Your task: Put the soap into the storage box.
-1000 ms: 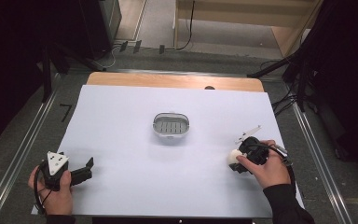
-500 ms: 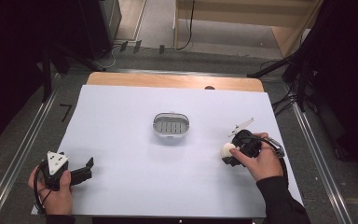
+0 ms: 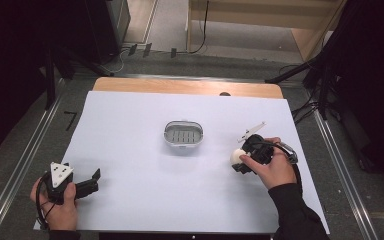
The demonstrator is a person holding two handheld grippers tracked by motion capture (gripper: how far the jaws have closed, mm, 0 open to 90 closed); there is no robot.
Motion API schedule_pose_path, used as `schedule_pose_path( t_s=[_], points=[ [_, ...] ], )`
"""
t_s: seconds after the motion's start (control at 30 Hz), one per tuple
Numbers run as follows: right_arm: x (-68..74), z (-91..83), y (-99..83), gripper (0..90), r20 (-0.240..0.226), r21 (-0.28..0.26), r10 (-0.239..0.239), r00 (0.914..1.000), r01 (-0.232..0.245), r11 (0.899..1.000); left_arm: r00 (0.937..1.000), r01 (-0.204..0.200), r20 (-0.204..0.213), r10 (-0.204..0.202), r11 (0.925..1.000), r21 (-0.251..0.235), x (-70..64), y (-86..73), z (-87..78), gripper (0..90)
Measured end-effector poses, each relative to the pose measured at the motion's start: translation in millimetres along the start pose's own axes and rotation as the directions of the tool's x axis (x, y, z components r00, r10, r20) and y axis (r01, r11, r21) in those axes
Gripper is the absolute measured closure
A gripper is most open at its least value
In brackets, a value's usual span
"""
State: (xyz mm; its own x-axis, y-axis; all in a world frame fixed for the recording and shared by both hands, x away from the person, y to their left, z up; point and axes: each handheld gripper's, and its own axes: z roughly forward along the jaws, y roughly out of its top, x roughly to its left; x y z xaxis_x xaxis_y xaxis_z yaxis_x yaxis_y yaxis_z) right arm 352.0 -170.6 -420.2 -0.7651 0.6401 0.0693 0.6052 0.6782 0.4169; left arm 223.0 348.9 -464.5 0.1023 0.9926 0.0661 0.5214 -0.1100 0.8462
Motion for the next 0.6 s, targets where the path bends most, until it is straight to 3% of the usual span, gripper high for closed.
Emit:
schedule_pose_path(
  t_s=[0.6],
  points=[
    [-0.7,-4.1,24.1,25.4,0.005,-0.019,-0.023,0.9997,0.023,1.0,0.9999,-0.009,0.005,0.009,1.0,0.0,-0.8,0.0,0.4,0.2]
  ],
)
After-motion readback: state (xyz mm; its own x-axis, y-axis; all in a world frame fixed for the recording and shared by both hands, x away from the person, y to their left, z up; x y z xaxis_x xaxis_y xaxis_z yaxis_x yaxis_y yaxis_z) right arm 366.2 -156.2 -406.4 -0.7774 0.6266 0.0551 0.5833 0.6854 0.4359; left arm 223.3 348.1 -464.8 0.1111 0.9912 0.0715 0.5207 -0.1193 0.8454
